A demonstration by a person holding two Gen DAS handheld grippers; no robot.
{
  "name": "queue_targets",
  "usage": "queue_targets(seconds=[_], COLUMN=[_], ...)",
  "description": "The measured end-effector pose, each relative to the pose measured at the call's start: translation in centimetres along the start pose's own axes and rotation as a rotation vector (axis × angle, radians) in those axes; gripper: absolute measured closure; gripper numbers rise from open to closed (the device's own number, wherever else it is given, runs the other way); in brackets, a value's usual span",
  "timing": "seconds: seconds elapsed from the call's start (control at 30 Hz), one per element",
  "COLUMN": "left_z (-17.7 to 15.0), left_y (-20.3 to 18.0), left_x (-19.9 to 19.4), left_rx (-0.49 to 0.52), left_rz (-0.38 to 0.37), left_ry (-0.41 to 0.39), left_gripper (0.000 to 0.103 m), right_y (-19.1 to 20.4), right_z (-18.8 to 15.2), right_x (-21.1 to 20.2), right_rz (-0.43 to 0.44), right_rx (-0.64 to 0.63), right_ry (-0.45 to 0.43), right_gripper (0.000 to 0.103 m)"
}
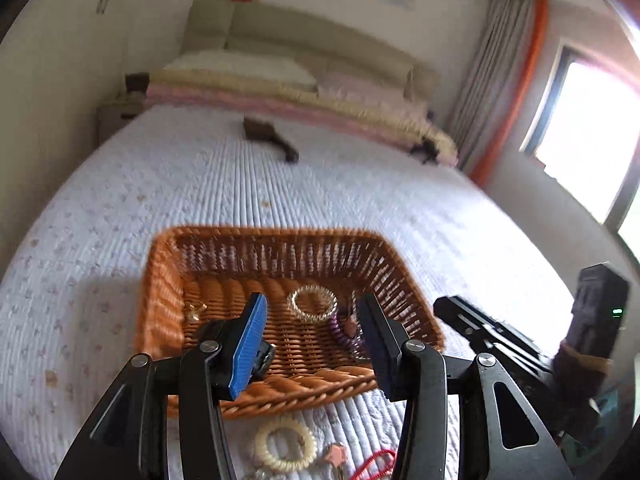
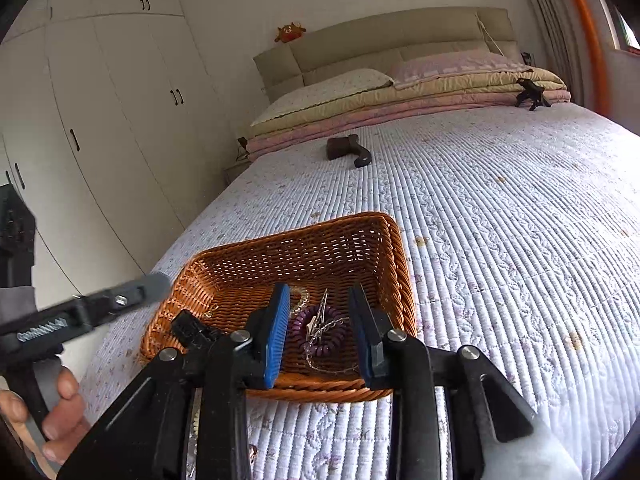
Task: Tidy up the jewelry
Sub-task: 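Withdraw both open tools from the basket back toward the jewelry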
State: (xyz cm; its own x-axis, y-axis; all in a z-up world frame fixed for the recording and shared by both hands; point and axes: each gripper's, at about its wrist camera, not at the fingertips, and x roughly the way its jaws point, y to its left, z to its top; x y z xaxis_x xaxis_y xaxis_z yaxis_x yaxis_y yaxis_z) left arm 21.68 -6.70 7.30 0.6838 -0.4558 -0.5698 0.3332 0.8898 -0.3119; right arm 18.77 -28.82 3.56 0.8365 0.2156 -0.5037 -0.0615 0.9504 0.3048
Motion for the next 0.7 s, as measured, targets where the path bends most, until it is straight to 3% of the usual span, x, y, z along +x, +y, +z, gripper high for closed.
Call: queue_targets(seconds=[0.23,0.4,0.53,0.7], left_z=[-2.3,-6.4,-9.7,-11.9], left_y=[1.8,4.1,6.5,9.5], left_x=[-8.3,-12.0,-12.4,-9.9], left_rx=[-0.014,-0.031,-0.084,-0.159], left_rz=[-0.01,0.035,0.029,0.054], left_ry=[-0.115,-0.143,-0.118,-0.058], left_gripper=[0.054,0.054,0.054,0.054], right_y=[2.2,2.9,3.2,2.9], right_z=[-2.1,-5.5,-8.1,-10.0], right_x=[-5.2,-7.4,-7.4,-6.6], right_rz=[0.003,-0.002,-0.017,-0.033], right_rx=[-0.055,-0.074,-0.104,-0.128], right_ry=[-0.042,0.003,0.051,0.097], right_gripper=[0.07,0.07,0.07,0.07])
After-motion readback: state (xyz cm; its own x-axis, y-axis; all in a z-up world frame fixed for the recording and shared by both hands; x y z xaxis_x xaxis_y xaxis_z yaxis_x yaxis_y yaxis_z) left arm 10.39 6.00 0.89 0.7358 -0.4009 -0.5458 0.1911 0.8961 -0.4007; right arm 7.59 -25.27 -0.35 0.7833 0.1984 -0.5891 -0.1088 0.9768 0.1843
